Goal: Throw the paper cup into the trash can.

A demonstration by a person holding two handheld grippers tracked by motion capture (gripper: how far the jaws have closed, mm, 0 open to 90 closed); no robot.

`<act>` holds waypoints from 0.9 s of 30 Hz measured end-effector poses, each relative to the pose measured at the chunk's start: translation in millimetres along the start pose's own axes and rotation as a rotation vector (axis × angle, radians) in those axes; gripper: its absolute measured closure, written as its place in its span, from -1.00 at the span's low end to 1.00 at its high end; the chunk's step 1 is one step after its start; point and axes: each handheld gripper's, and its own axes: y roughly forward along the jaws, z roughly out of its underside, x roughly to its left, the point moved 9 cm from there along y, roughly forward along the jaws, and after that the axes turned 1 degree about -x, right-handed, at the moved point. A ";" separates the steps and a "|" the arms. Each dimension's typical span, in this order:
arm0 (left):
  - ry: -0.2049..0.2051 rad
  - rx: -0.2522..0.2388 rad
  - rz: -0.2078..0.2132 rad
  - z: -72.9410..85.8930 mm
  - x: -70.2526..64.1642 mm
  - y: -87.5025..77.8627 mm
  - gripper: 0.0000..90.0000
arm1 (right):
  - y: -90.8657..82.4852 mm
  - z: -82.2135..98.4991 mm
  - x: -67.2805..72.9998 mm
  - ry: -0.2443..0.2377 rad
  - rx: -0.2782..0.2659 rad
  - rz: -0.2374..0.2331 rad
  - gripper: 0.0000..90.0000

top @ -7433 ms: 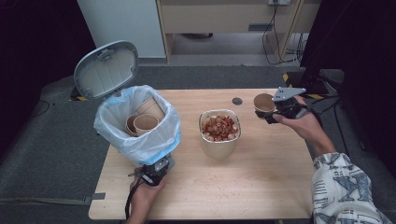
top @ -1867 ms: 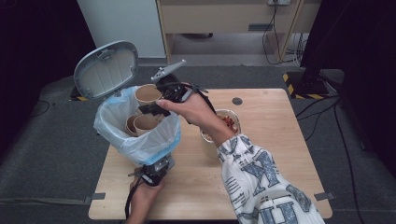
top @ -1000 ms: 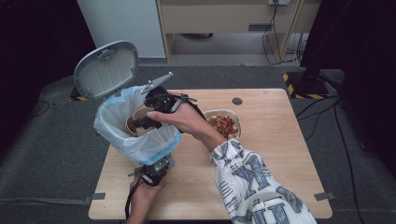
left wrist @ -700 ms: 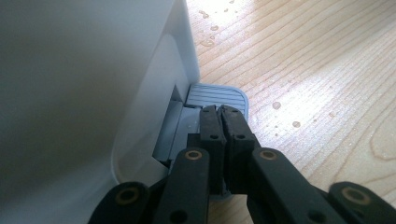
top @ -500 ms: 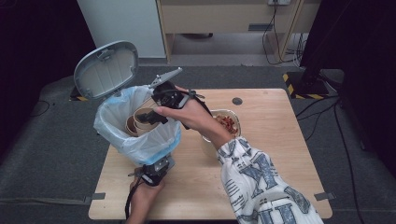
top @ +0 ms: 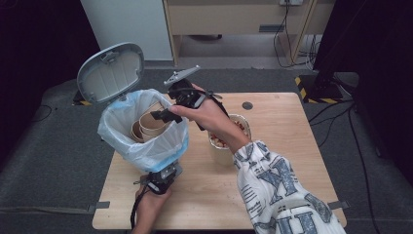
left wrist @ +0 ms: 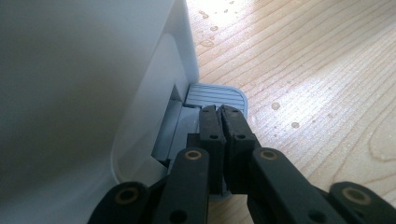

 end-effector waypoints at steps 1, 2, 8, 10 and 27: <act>0.000 0.000 -0.001 0.0 -0.1 0.0 0.93 | -1.0 0.5 -1.2 -0.003 0.002 0.006 -0.85; 0.000 0.000 -0.001 0.0 -0.1 0.0 0.93 | -2.2 1.3 -2.1 -0.005 0.005 0.012 -0.85; -0.002 0.000 0.000 0.1 -0.3 -0.1 0.92 | -11.9 5.8 -14.1 -0.011 0.006 0.061 -0.85; -0.005 0.001 -0.001 0.1 -0.5 -0.1 0.92 | -16.5 6.8 -19.3 -0.006 0.002 0.073 -0.85; 0.004 -0.001 0.003 0.4 -0.2 -0.2 0.92 | -56.6 38.3 -64.5 0.035 0.014 0.191 -0.84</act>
